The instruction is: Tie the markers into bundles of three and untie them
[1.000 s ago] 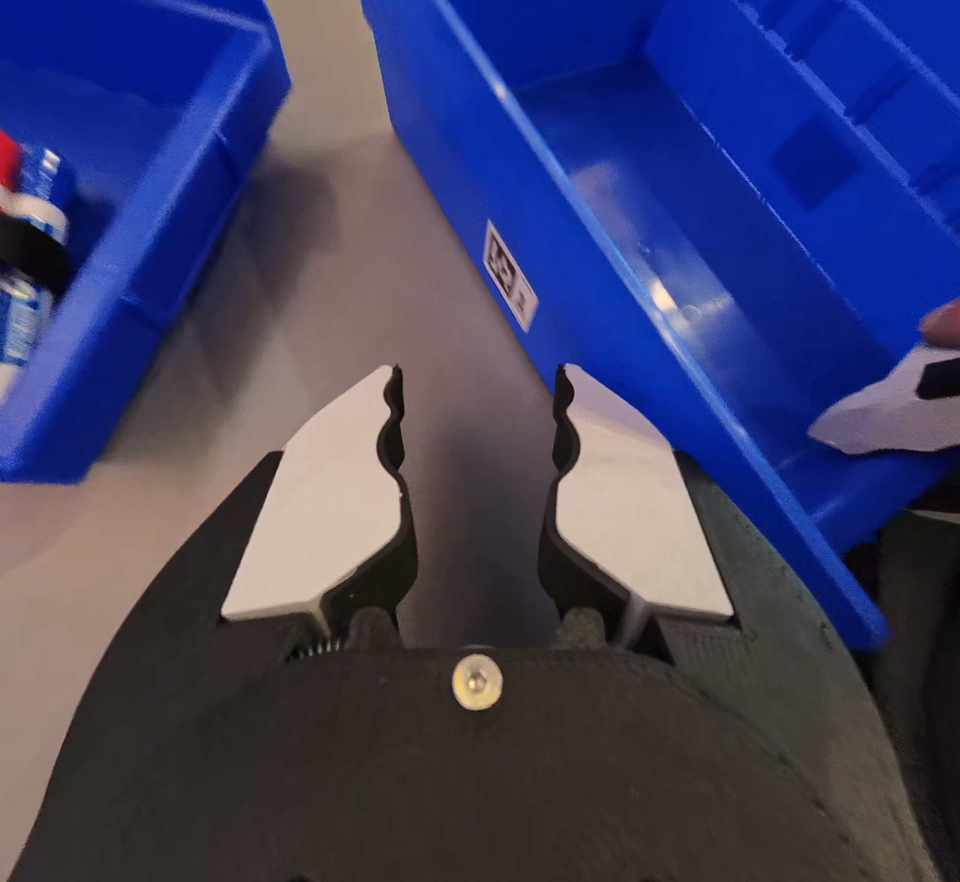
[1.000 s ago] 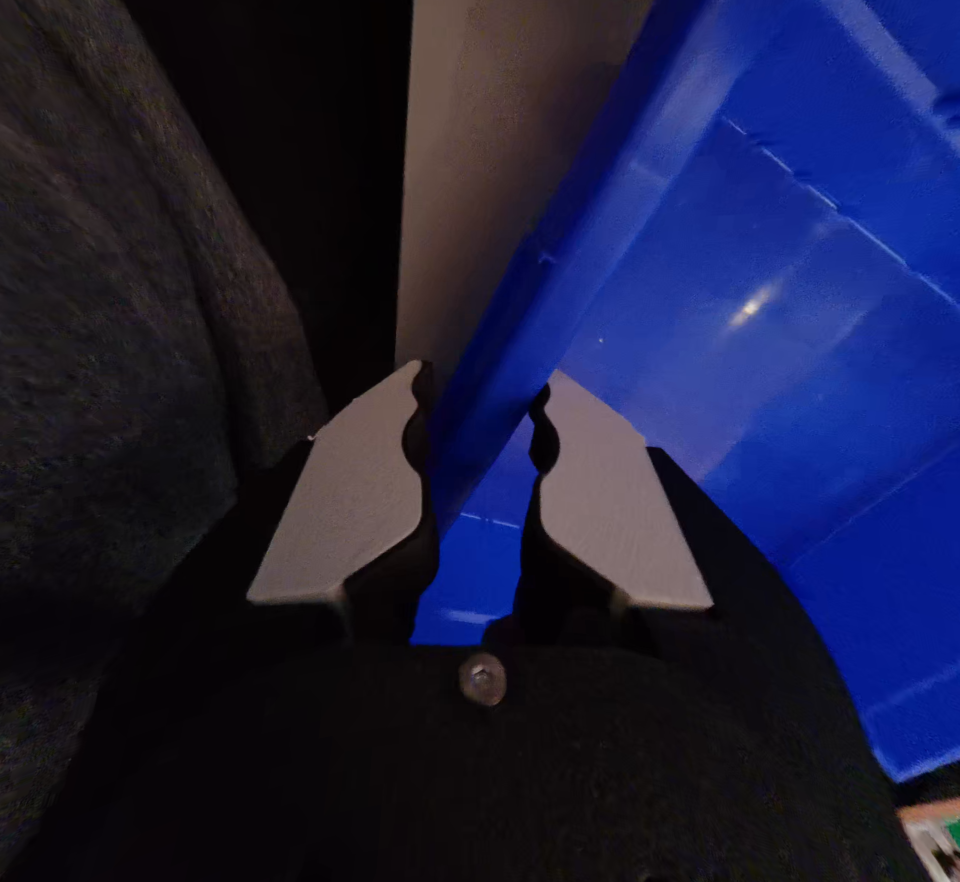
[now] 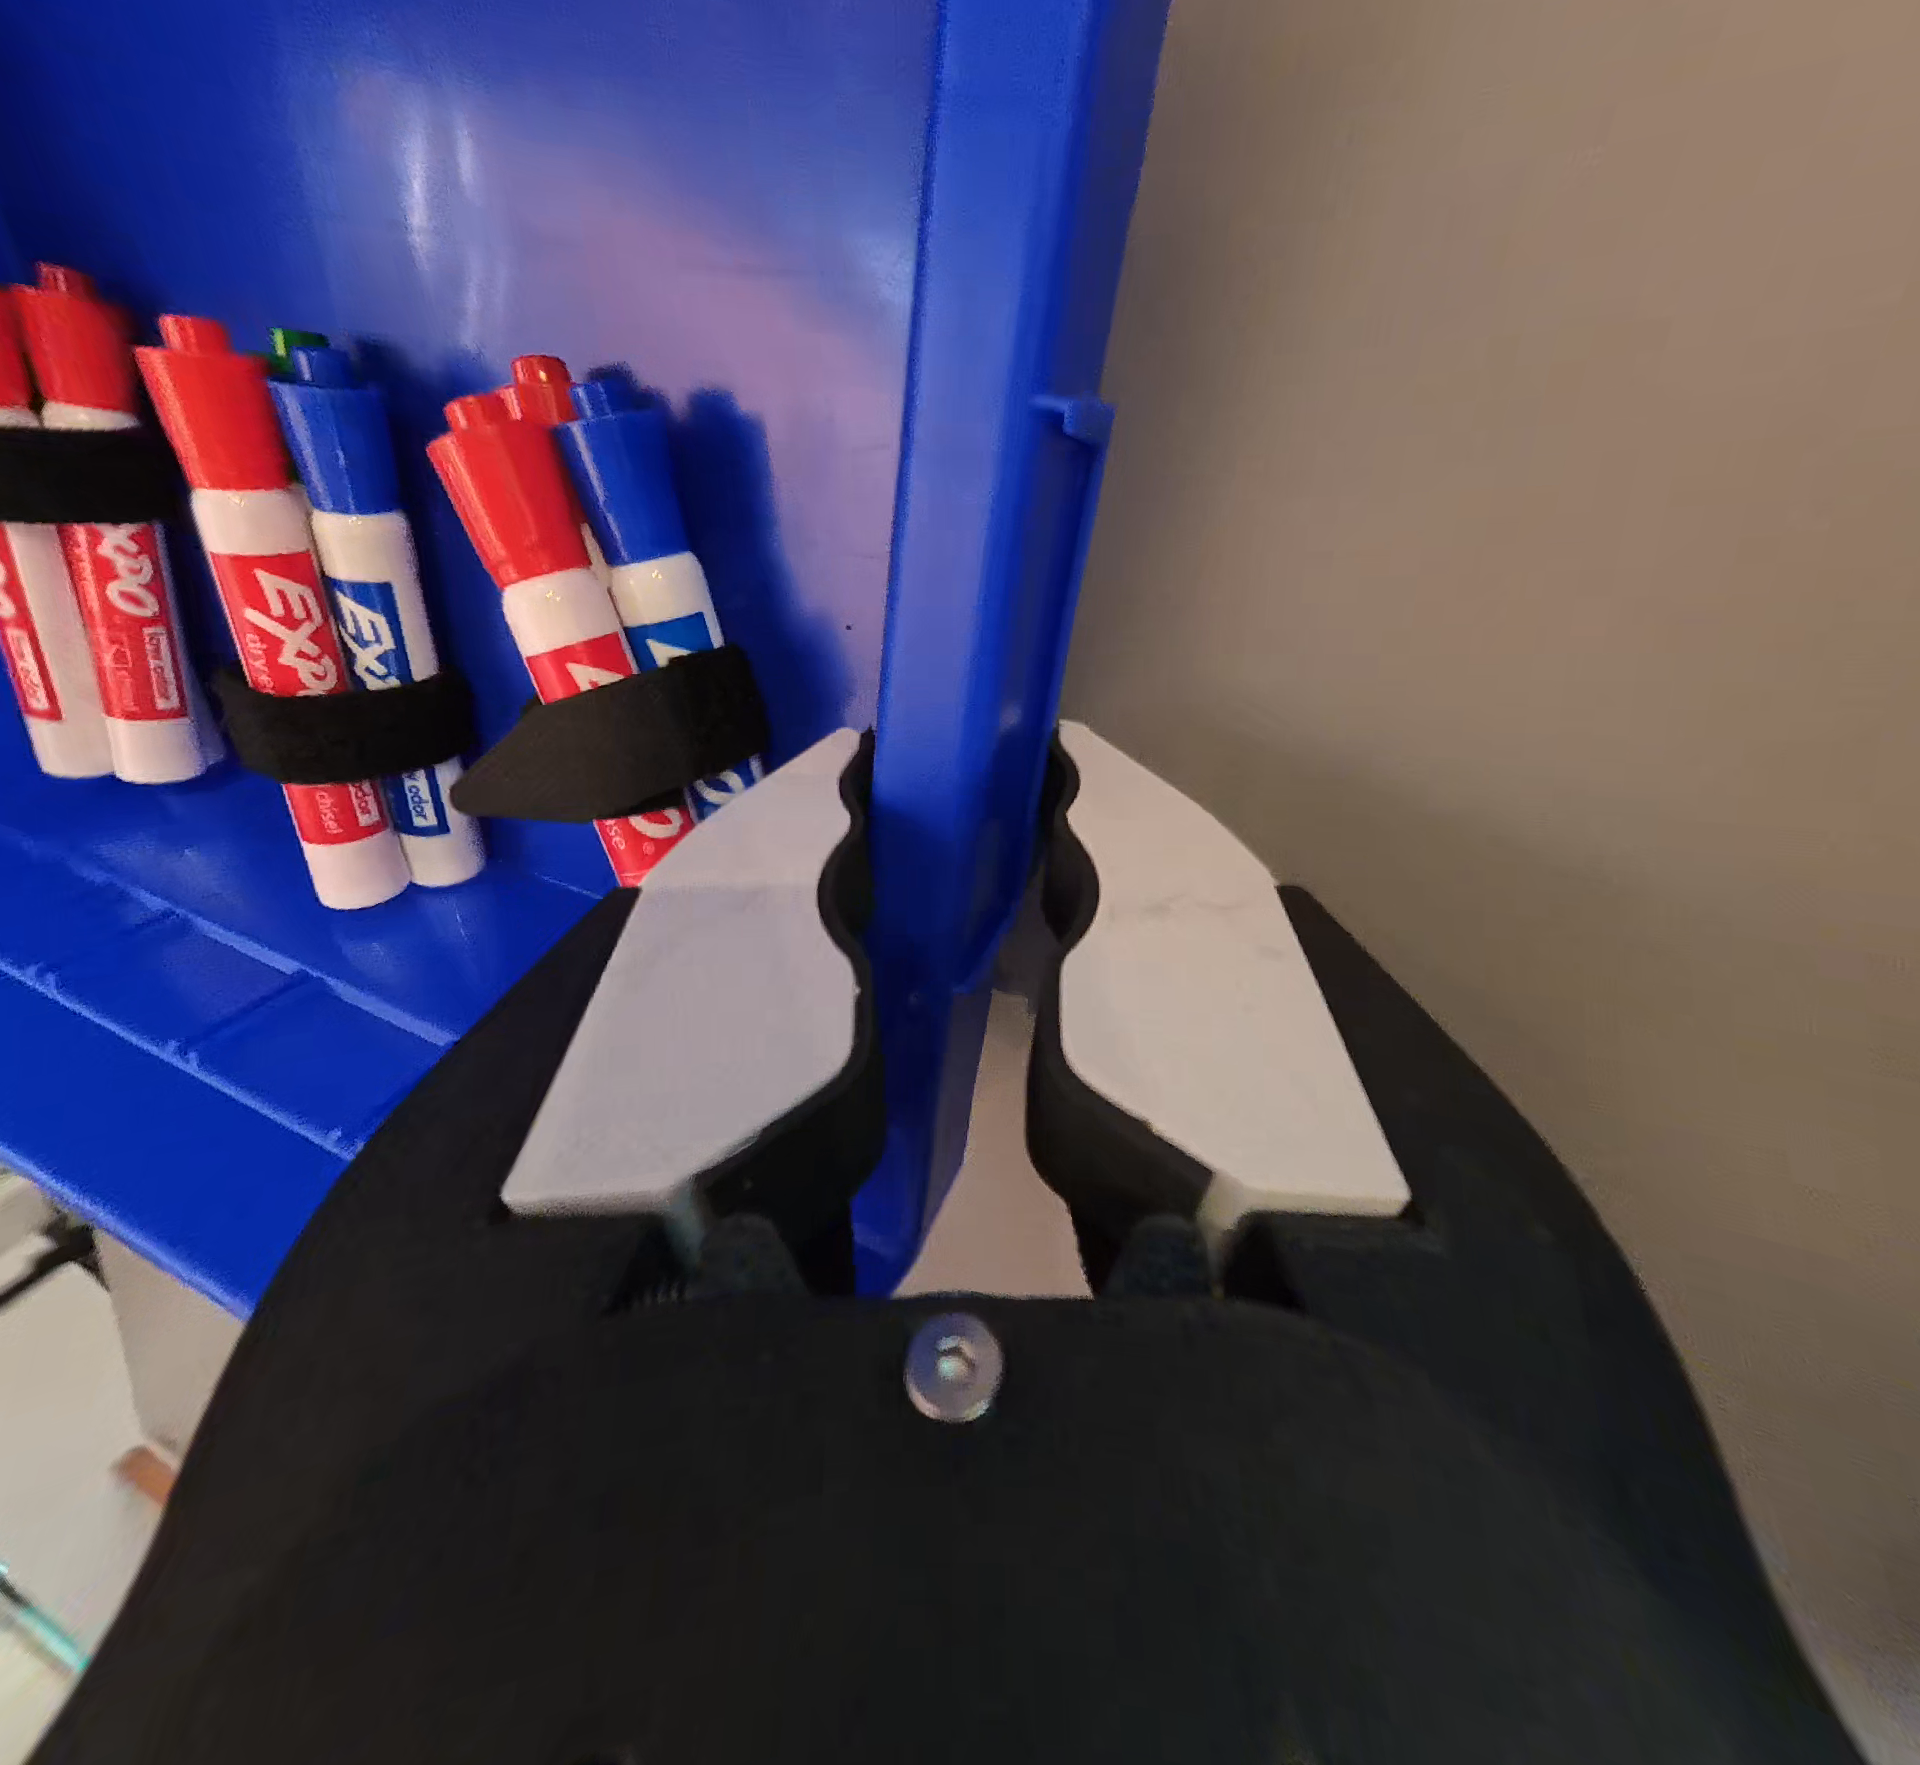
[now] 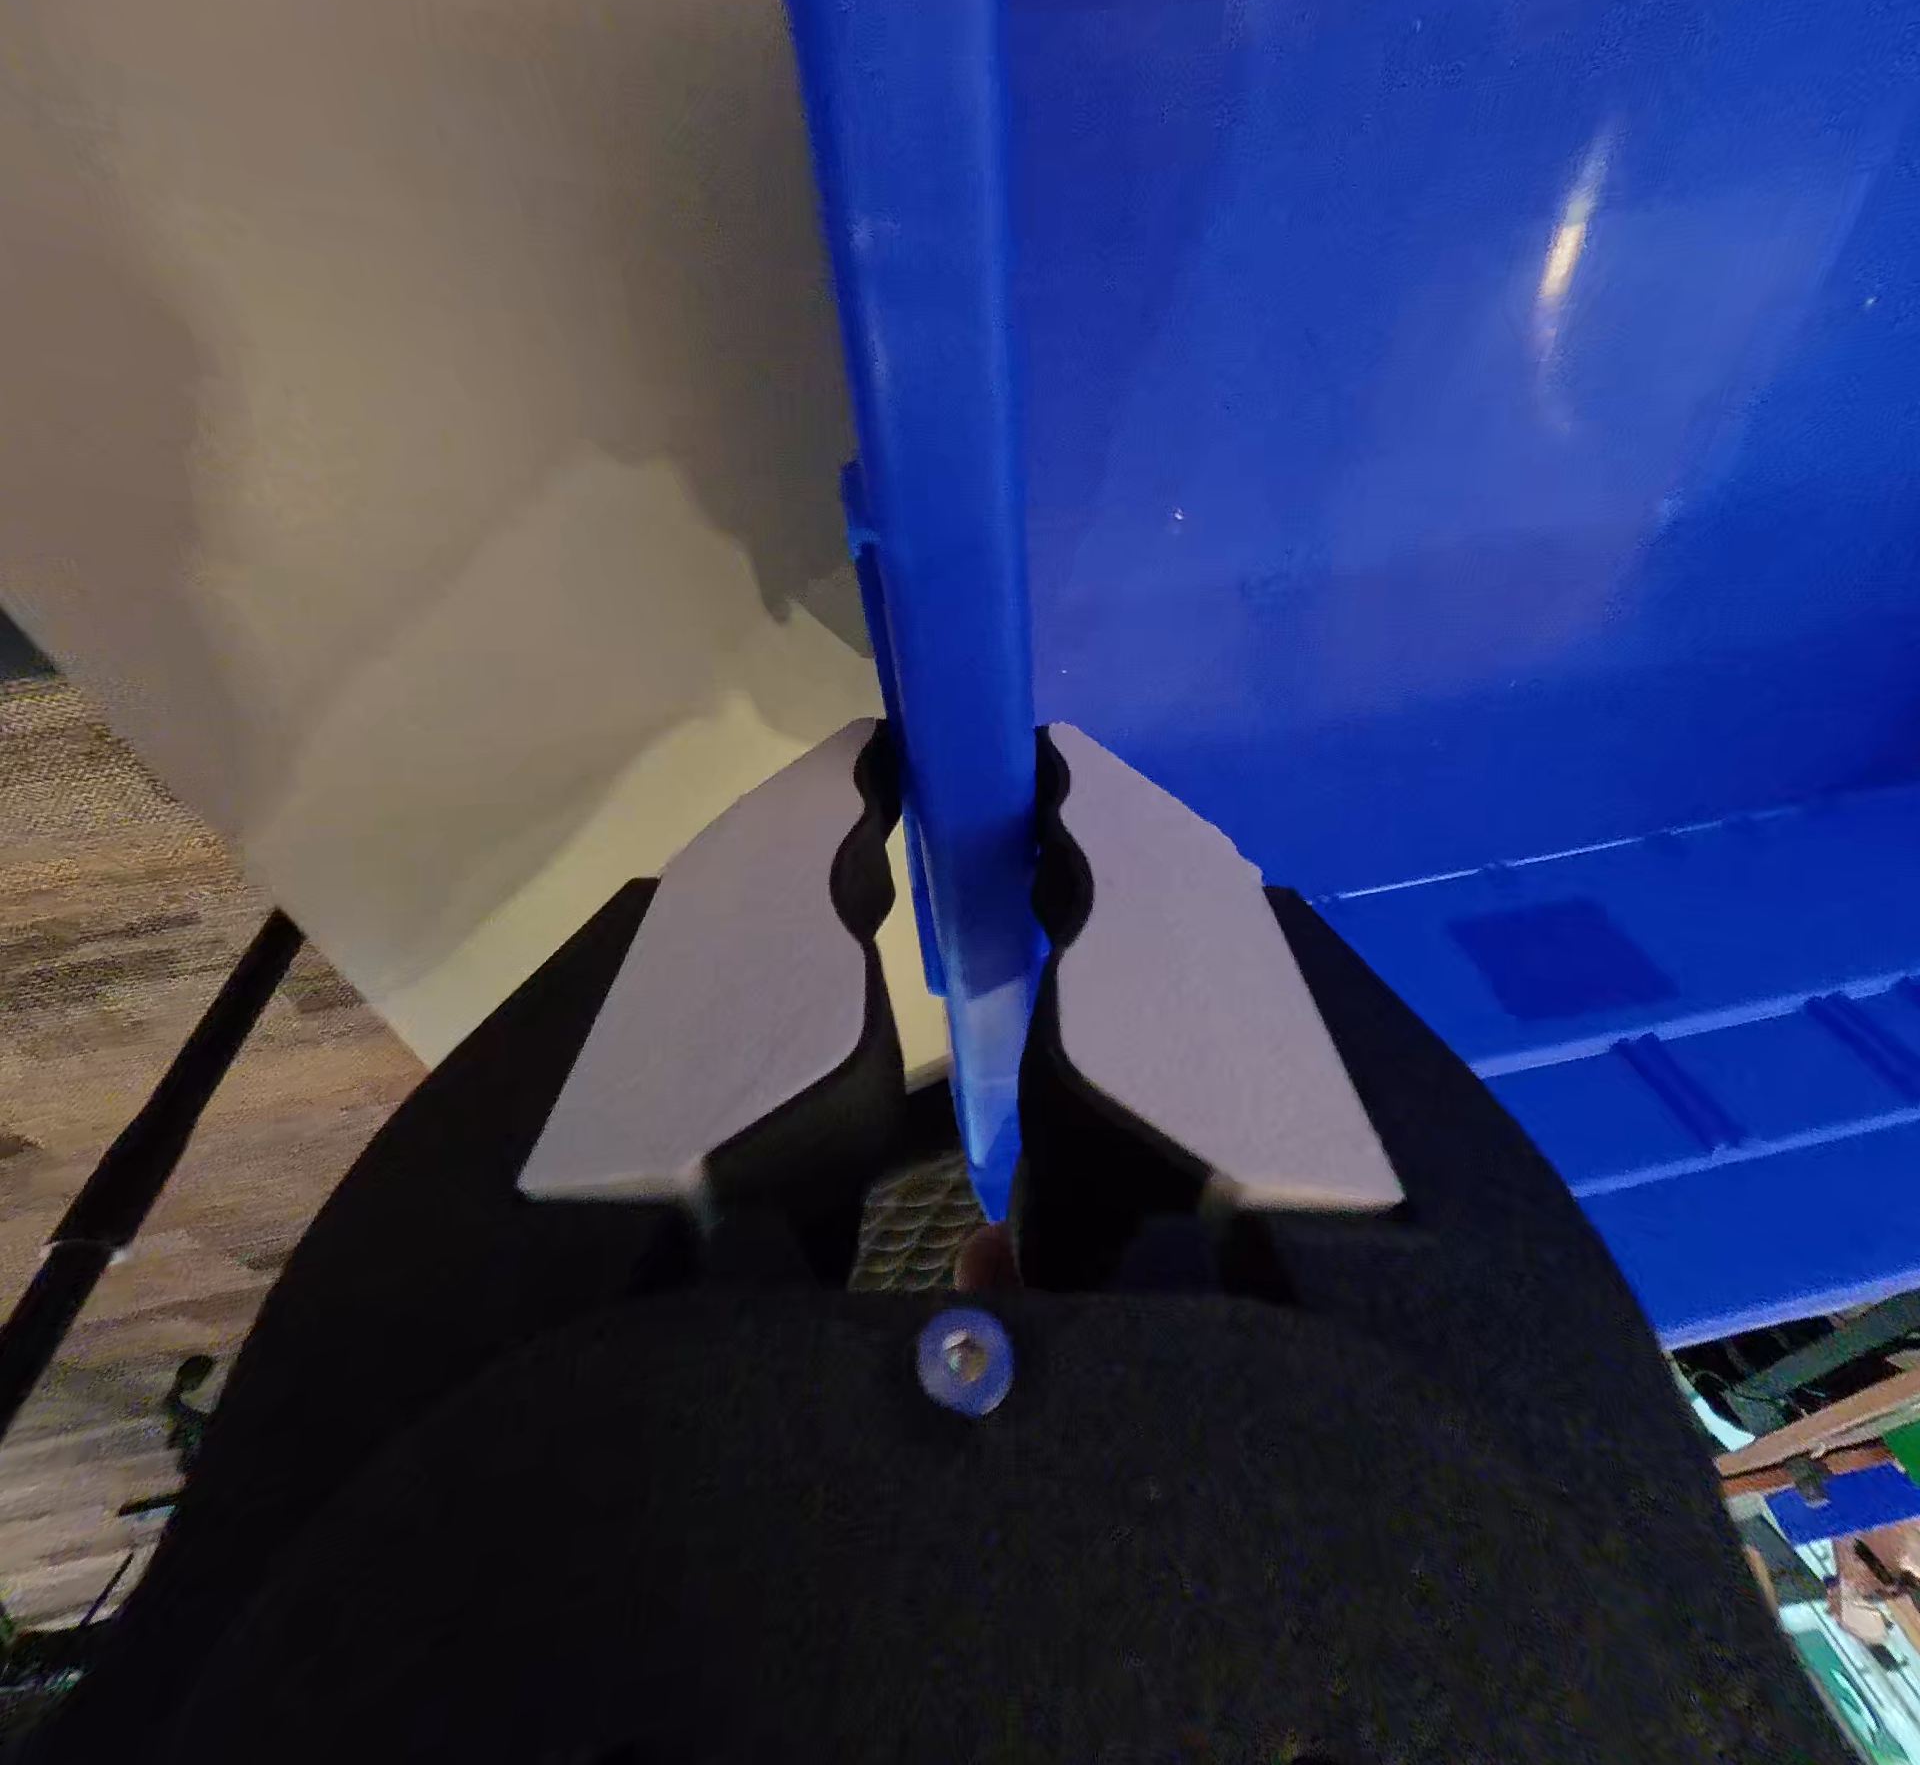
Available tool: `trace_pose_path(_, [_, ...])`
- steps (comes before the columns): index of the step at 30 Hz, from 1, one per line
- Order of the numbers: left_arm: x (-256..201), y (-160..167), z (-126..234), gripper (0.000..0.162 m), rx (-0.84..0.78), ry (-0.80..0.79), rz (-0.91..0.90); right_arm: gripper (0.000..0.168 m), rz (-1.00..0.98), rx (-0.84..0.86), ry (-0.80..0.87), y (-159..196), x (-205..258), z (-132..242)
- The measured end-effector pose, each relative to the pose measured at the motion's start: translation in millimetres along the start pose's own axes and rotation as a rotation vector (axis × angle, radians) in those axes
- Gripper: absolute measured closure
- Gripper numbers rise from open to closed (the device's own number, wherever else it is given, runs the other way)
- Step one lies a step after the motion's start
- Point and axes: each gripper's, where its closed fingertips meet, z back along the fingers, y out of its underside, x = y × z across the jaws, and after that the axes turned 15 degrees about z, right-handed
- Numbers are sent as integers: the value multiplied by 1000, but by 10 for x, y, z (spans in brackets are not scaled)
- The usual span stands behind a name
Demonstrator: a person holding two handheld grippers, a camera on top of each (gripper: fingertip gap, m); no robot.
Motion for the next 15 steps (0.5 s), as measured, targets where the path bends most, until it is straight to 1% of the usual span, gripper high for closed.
trace_pose_path(5, [145,193,-7,134,-17,30,-106,146,-5,-3,12,281,-241,-76])
trace_pose_path(15, [617,475,-109,133,26,57,-187,145,-13,-3,2,785,-718,-218])
